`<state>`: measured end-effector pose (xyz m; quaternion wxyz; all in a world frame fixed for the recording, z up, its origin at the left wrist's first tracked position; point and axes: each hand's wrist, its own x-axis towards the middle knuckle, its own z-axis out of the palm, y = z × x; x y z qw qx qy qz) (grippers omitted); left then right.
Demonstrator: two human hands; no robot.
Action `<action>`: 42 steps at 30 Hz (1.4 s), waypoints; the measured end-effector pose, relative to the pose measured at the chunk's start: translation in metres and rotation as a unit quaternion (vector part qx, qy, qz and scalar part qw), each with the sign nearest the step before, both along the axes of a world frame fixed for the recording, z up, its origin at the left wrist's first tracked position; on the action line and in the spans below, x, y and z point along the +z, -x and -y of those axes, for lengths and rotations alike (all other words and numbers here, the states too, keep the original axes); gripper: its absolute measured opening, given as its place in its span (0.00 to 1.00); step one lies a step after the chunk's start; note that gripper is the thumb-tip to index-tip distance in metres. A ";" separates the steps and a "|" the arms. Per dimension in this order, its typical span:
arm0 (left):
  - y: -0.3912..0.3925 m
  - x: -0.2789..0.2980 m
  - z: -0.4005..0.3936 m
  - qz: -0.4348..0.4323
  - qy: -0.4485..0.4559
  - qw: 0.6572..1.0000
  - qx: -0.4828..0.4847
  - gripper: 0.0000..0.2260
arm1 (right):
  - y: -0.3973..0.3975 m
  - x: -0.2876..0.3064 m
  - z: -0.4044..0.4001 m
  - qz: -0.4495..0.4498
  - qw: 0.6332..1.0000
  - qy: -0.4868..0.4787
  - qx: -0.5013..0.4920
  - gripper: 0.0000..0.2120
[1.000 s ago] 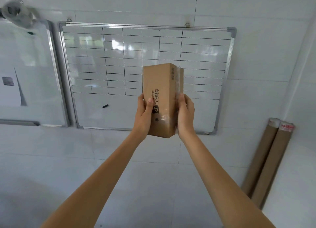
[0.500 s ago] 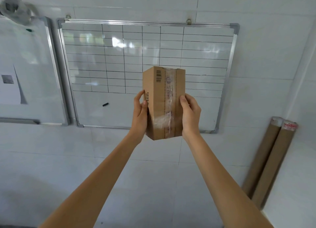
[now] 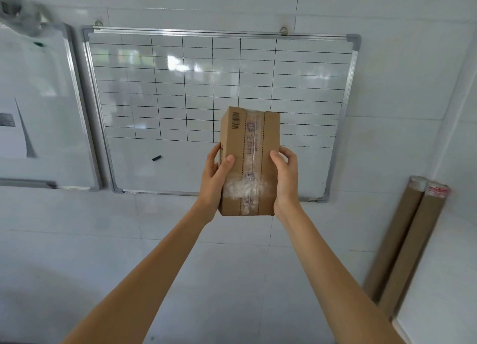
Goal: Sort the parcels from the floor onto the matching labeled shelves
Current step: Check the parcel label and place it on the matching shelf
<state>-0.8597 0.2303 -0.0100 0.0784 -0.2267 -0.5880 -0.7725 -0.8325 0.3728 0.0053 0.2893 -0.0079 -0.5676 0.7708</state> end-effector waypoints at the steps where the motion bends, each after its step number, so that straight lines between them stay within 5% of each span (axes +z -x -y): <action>1: 0.000 -0.001 0.000 0.002 -0.007 1.000 0.001 0.28 | 0.002 -0.001 -0.001 0.013 1.000 -0.002 0.007 0.17; 4: 0.002 -0.002 -0.001 0.017 -0.024 1.000 -0.008 0.29 | 0.006 -0.003 -0.004 0.061 0.995 -0.035 0.075 0.36; 9: 0.000 -0.003 -0.002 0.045 -0.007 0.999 -0.022 0.23 | 0.003 -0.006 -0.005 0.073 0.988 -0.055 0.121 0.42; 16: 0.003 0.000 -0.008 0.002 0.065 0.996 0.064 0.11 | 0.004 -0.017 -0.005 0.019 0.995 -0.059 -0.081 0.26; 21: -0.002 -0.003 -0.021 -0.032 0.100 0.989 0.105 0.26 | 0.001 -0.013 0.007 -0.007 0.988 -0.072 -0.136 0.28; 27: -0.014 0.008 -0.027 -0.031 0.087 0.994 0.062 0.38 | 0.000 -0.016 0.012 -0.047 0.980 -0.132 -0.140 0.26; 30: -0.015 0.009 -0.023 -0.010 0.059 0.998 0.024 0.27 | 0.002 -0.021 0.007 -0.054 0.968 -0.185 -0.163 0.20; 37: -0.008 0.001 -0.011 0.056 0.046 0.997 0.009 0.30 | -0.002 -0.021 -0.008 -0.057 0.978 -0.179 -0.087 0.06; 42: -0.001 -0.002 0.000 0.073 0.069 0.995 -0.010 0.28 | -0.005 -0.030 -0.012 -0.028 0.988 -0.154 0.005 0.09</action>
